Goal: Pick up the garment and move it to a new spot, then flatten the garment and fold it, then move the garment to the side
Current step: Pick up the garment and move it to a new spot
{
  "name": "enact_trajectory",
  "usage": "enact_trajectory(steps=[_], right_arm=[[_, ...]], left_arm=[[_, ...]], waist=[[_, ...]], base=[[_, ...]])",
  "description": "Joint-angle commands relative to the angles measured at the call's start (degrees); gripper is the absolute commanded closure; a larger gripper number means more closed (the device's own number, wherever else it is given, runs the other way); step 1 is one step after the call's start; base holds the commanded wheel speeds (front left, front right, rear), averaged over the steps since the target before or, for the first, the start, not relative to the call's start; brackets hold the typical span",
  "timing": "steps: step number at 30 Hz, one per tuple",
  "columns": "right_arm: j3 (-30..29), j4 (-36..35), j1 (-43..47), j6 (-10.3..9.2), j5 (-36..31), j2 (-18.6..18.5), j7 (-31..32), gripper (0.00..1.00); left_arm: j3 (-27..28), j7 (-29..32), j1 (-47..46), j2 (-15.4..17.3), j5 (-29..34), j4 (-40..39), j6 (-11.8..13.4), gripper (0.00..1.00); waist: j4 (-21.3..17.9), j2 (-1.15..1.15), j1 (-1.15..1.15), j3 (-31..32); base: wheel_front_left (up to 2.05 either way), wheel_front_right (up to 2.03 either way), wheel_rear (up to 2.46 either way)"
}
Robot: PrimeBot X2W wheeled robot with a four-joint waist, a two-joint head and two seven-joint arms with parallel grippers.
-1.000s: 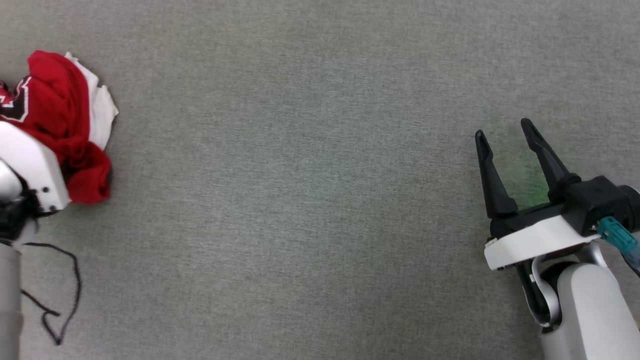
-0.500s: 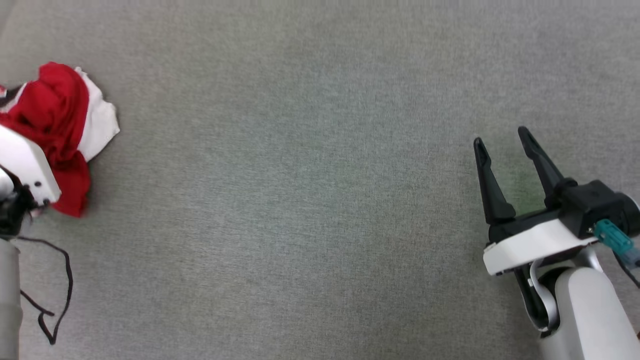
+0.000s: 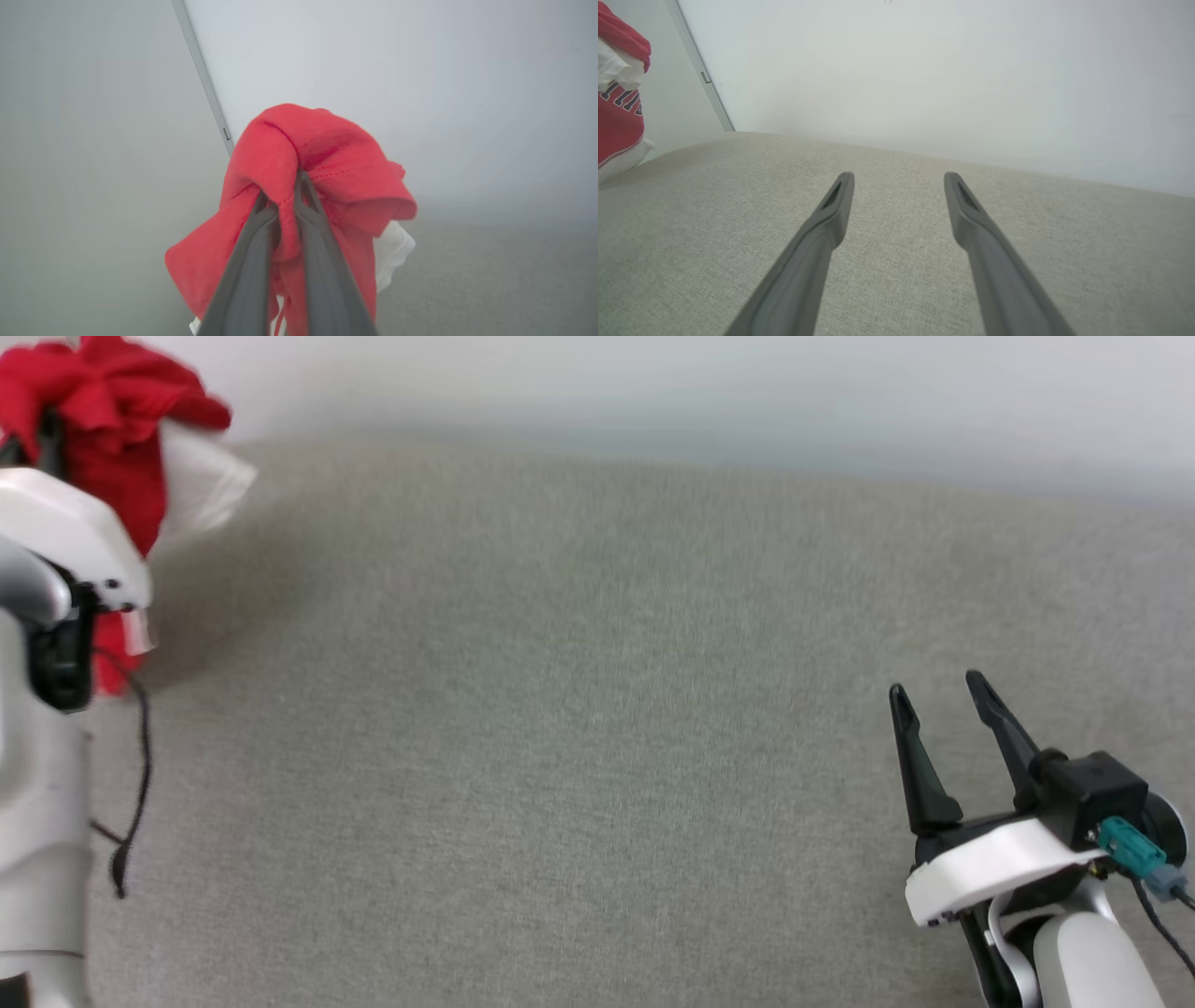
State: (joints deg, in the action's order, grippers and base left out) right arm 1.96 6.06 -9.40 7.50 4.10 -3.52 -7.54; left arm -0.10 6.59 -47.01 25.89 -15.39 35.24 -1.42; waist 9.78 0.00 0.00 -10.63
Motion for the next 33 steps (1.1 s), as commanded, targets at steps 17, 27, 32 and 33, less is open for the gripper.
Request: enact_trajectory(steps=[17,27,32,33], right_arm=[[-1.8,-3.8,7.2,-0.02,1.3,0.7,3.4,0.0],[-1.6,-3.9,6.4,-0.02,2.2,0.7,3.7,0.0],[-1.4,-3.7,5.7,-0.02,2.8,0.7,2.9,0.0],[-1.4,-3.5,5.5,-0.02,3.0,0.7,2.8,0.0]], left_arm=[[-11.3,-11.6,8.1,-19.0,-3.0,-2.7,-4.1,1.0],[-27.2,-14.5,16.9,-22.9,-8.1,-3.9,-5.9,1.0],[-33.2,-15.1,21.8,-22.9,-10.1,-2.2,-4.7,1.0],[-34.1,-15.3,22.6,-22.9,-10.4,-1.5,-4.5,0.66]], waist=[[-10.4,0.0,0.0,11.5],[-16.7,0.0,0.0,8.4],[-17.5,0.0,0.0,6.3],[-17.6,0.0,0.0,6.1]], base=[[0.0,0.0,0.0],[0.0,0.0,0.0],[0.0,0.0,0.0],[0.0,0.0,0.0]])
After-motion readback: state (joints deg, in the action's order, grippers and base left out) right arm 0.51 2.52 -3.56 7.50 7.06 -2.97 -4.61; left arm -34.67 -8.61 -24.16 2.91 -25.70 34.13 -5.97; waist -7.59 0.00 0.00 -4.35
